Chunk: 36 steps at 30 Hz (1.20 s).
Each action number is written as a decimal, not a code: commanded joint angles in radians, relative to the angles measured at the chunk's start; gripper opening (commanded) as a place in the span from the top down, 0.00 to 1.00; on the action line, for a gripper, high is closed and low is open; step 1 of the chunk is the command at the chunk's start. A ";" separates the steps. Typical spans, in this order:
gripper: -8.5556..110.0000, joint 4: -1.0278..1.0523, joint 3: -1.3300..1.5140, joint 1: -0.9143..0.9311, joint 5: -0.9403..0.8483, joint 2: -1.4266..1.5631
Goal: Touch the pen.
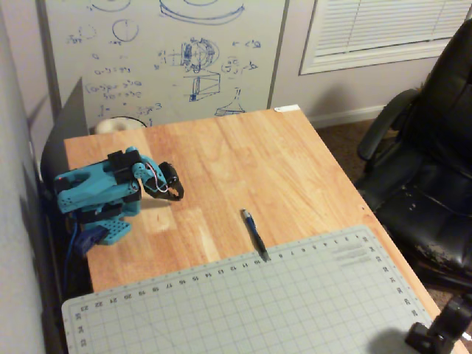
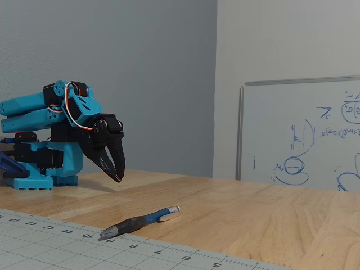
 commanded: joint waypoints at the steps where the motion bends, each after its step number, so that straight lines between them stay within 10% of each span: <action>1: 0.92 -0.020 -0.041 0.005 -0.002 0.011; 11: 0.92 -0.029 -0.304 0.009 0.002 -0.127; 36: 0.92 -0.428 -1.284 0.344 -0.002 -1.654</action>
